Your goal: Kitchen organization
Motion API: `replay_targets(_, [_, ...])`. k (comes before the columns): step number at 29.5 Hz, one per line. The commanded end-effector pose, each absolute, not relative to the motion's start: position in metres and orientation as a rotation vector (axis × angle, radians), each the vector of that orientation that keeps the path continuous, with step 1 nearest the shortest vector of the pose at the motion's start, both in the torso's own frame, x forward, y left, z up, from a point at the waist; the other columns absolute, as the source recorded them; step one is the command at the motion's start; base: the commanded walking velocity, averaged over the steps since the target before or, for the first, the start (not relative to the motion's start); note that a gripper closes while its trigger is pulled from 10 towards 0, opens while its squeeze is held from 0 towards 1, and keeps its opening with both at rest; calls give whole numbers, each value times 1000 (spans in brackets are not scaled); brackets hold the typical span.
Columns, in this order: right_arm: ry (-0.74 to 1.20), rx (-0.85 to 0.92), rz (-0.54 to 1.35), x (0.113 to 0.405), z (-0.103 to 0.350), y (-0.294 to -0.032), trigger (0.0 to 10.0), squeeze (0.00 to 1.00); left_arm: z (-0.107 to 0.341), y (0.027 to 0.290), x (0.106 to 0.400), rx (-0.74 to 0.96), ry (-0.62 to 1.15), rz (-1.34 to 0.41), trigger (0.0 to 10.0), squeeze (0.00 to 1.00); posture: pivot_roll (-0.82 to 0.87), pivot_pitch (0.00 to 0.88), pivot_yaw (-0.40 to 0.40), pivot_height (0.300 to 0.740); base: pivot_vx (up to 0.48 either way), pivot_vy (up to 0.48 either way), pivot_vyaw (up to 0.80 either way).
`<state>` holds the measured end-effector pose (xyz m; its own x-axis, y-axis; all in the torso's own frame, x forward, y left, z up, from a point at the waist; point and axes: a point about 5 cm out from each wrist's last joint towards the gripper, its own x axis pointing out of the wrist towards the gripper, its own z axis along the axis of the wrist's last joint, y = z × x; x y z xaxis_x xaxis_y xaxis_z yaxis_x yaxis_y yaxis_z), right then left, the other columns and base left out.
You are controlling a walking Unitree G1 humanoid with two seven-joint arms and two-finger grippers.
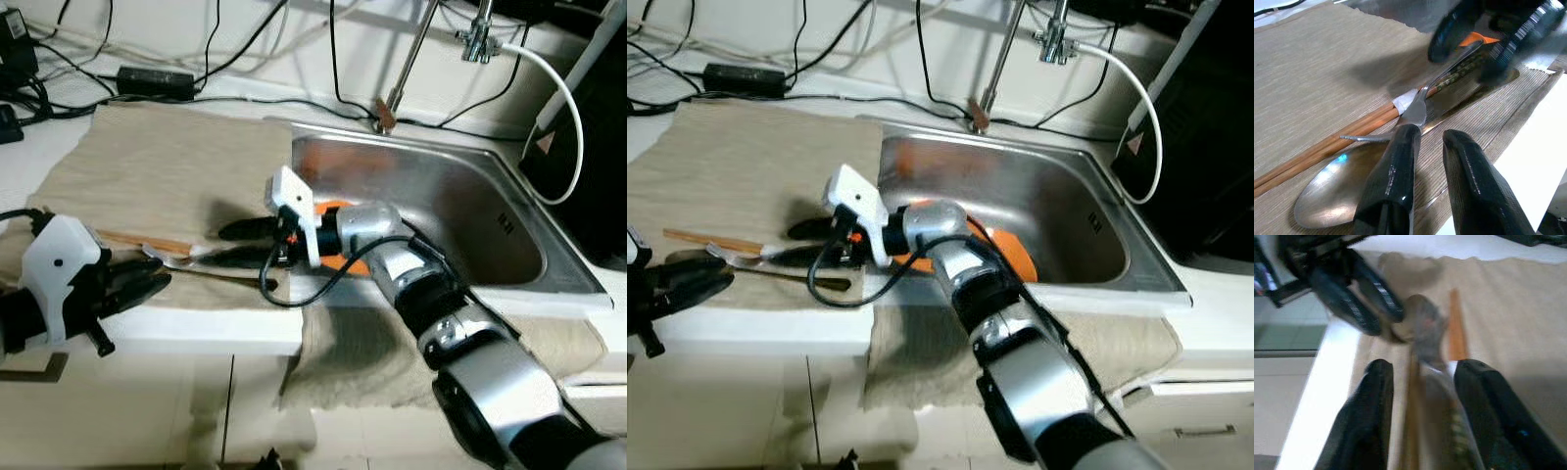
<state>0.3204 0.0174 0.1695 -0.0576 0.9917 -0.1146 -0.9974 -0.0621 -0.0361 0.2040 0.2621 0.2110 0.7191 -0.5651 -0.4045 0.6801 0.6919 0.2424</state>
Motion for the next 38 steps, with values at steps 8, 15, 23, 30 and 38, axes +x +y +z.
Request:
replay_targets(8, [56, -188, 1623, 315, 169, 24, 10000, 1000, 217, 259, 203, 435, 298, -729, 10000, 0, 43, 0, -185, 740, 0, 0, 0])
replay_targets(15, [148, -222, 1602, 310, 155, 26, 10000, 16, 217, 259, 203, 433, 298, -732, 10000, 0, 43, 0, -184, 740, 0, 0, 0])
replay_targets(23, [245, -232, 1594, 313, 147, 24, 0, 0, 217, 258, 204, 432, 299, -741, 10000, 0, 39, 0, -181, 740, 0, 0, 0])
replay_targets(30, [275, -236, 1564, 317, 144, 22, 0, 0, 217, 258, 203, 431, 299, -740, 10000, 0, 41, 0, -183, 740, 0, 0, 0])
replay_targets(38, [272, -226, 1535, 321, 146, 20, 0, 0, 216, 258, 203, 430, 301, -737, 10000, 0, 40, 0, -181, 740, 0, 0, 0])
